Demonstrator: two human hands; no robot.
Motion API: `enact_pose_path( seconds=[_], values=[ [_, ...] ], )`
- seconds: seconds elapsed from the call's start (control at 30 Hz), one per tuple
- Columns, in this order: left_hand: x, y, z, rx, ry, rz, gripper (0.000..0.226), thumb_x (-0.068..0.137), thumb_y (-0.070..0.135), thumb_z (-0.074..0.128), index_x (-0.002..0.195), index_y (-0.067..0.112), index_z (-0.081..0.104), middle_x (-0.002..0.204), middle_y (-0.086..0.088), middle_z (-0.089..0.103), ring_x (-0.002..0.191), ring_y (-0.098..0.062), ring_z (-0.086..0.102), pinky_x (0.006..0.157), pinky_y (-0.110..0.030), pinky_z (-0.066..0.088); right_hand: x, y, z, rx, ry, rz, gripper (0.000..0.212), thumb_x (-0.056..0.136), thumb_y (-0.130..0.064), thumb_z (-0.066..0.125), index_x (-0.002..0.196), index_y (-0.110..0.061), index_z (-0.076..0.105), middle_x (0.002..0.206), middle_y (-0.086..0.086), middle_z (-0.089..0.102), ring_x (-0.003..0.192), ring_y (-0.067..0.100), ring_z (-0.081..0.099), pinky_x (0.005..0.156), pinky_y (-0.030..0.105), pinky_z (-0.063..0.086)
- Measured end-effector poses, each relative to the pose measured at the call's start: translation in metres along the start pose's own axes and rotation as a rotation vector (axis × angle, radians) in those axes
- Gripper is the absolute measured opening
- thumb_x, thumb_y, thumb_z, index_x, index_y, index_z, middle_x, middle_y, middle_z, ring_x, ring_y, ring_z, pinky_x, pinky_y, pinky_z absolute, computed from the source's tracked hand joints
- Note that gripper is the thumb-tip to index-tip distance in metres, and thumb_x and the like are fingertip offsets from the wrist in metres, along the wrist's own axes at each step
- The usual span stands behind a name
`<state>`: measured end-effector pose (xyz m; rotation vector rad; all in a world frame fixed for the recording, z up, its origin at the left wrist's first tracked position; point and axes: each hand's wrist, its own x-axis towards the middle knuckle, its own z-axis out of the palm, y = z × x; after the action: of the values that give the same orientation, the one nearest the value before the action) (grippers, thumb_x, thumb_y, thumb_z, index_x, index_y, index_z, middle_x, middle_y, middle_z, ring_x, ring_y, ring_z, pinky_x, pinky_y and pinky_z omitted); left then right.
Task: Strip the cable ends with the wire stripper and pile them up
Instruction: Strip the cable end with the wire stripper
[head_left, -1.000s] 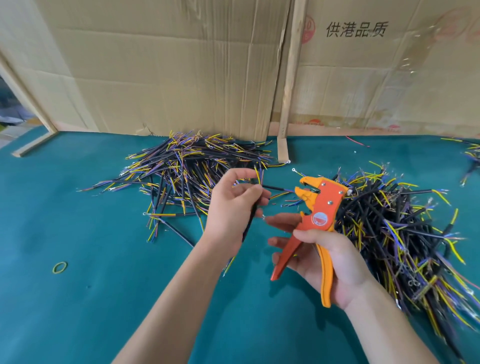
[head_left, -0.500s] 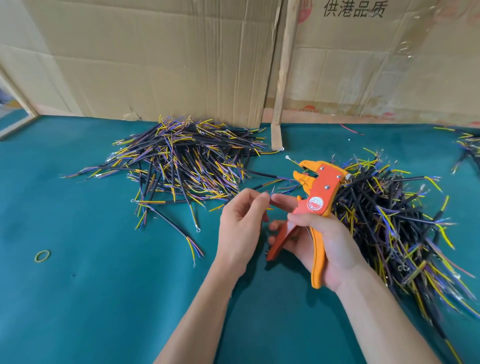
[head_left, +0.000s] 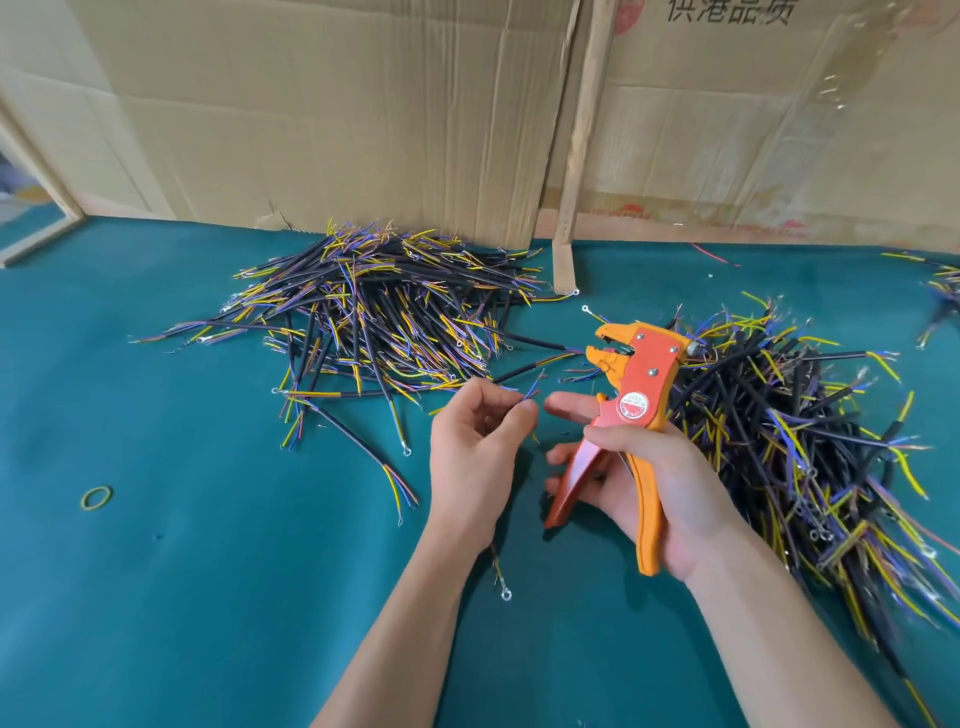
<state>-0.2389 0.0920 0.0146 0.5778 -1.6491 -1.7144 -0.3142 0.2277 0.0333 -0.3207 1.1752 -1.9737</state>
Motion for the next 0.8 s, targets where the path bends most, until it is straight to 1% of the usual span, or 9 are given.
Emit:
enact_pose_path(
  seconds=[0.07, 0.2, 0.3, 0.37, 0.43, 0.47, 0.6, 0.73, 0.8],
  values=[
    [0.0, -0.001, -0.001, -0.01, 0.005, 0.014, 0.014, 0.088, 0.011, 0.07, 0.077, 0.015, 0.062, 0.071, 0.001, 0.059, 0.065, -0.014, 0.046, 0.062, -0.029, 0.039, -0.001, -0.001, 0.002, -0.025, 0.017, 0.024, 0.042, 0.077, -0.011, 0.067, 0.117, 0.001, 0.074, 0.124, 0.024, 0.068, 0.079, 0.032, 0.068, 0.07, 0.049, 0.059],
    [0.0, 0.001, -0.001, -0.004, 0.012, 0.045, 0.008, 0.086, 0.016, 0.066, 0.082, 0.022, 0.062, 0.072, 0.004, 0.056, 0.069, -0.015, 0.046, 0.067, -0.032, 0.04, -0.005, -0.004, 0.006, -0.055, 0.042, 0.085, 0.048, 0.072, -0.014, 0.073, 0.116, 0.003, 0.073, 0.123, 0.03, 0.067, 0.08, 0.034, 0.068, 0.07, 0.05, 0.06],
    [0.001, -0.002, -0.001, 0.021, 0.029, 0.064, 0.011, 0.089, 0.012, 0.065, 0.084, 0.022, 0.061, 0.069, 0.004, 0.054, 0.066, -0.016, 0.045, 0.066, -0.032, 0.04, -0.008, -0.007, 0.006, -0.082, 0.03, 0.126, 0.05, 0.072, -0.003, 0.069, 0.121, 0.005, 0.068, 0.107, 0.027, 0.067, 0.078, 0.038, 0.067, 0.071, 0.052, 0.06],
    [0.001, -0.004, -0.003, 0.05, 0.056, 0.091, 0.013, 0.09, 0.01, 0.064, 0.083, 0.02, 0.06, 0.068, 0.004, 0.057, 0.065, -0.018, 0.048, 0.065, -0.035, 0.041, -0.009, -0.01, 0.004, -0.084, 0.014, 0.149, 0.052, 0.074, -0.003, 0.066, 0.125, 0.004, 0.064, 0.096, 0.025, 0.064, 0.077, 0.041, 0.067, 0.075, 0.054, 0.059],
    [0.001, -0.005, -0.003, 0.1, 0.074, 0.121, 0.018, 0.092, 0.005, 0.065, 0.08, 0.017, 0.058, 0.068, -0.003, 0.057, 0.064, -0.028, 0.047, 0.061, -0.039, 0.042, -0.01, -0.012, 0.004, -0.089, 0.004, 0.163, 0.052, 0.076, -0.003, 0.066, 0.127, 0.004, 0.058, 0.091, 0.029, 0.064, 0.078, 0.044, 0.067, 0.076, 0.056, 0.059],
    [0.001, -0.006, -0.003, 0.12, 0.083, 0.128, 0.02, 0.092, 0.003, 0.065, 0.079, 0.016, 0.058, 0.068, -0.005, 0.057, 0.063, -0.027, 0.046, 0.06, -0.039, 0.041, -0.01, -0.012, 0.005, -0.099, 0.006, 0.166, 0.05, 0.076, -0.004, 0.067, 0.125, 0.004, 0.056, 0.09, 0.031, 0.064, 0.078, 0.045, 0.068, 0.075, 0.056, 0.059],
    [0.0, -0.005, -0.002, 0.175, 0.123, 0.137, 0.02, 0.09, 0.0, 0.066, 0.078, 0.015, 0.059, 0.067, 0.002, 0.059, 0.058, -0.009, 0.044, 0.058, -0.023, 0.039, -0.007, -0.012, 0.007, -0.108, 0.012, 0.184, 0.045, 0.075, -0.005, 0.067, 0.117, 0.003, 0.053, 0.095, 0.036, 0.069, 0.073, 0.043, 0.07, 0.067, 0.05, 0.06],
    [-0.003, -0.001, -0.001, 0.216, 0.154, 0.19, 0.024, 0.089, -0.005, 0.063, 0.08, 0.015, 0.056, 0.067, 0.01, 0.057, 0.059, -0.005, 0.044, 0.057, -0.014, 0.036, -0.012, -0.015, 0.006, -0.062, -0.081, 0.211, 0.057, 0.074, 0.006, 0.063, 0.13, 0.004, 0.054, 0.113, 0.04, 0.066, 0.088, 0.045, 0.07, 0.079, 0.048, 0.061],
    [-0.004, -0.001, 0.0, 0.23, 0.158, 0.202, 0.024, 0.089, -0.007, 0.061, 0.08, 0.015, 0.056, 0.068, 0.009, 0.057, 0.059, -0.005, 0.042, 0.056, -0.015, 0.035, -0.014, -0.016, 0.007, -0.072, -0.108, 0.218, 0.06, 0.074, 0.012, 0.061, 0.132, 0.005, 0.053, 0.111, 0.039, 0.066, 0.092, 0.049, 0.069, 0.082, 0.049, 0.061]
  ],
)
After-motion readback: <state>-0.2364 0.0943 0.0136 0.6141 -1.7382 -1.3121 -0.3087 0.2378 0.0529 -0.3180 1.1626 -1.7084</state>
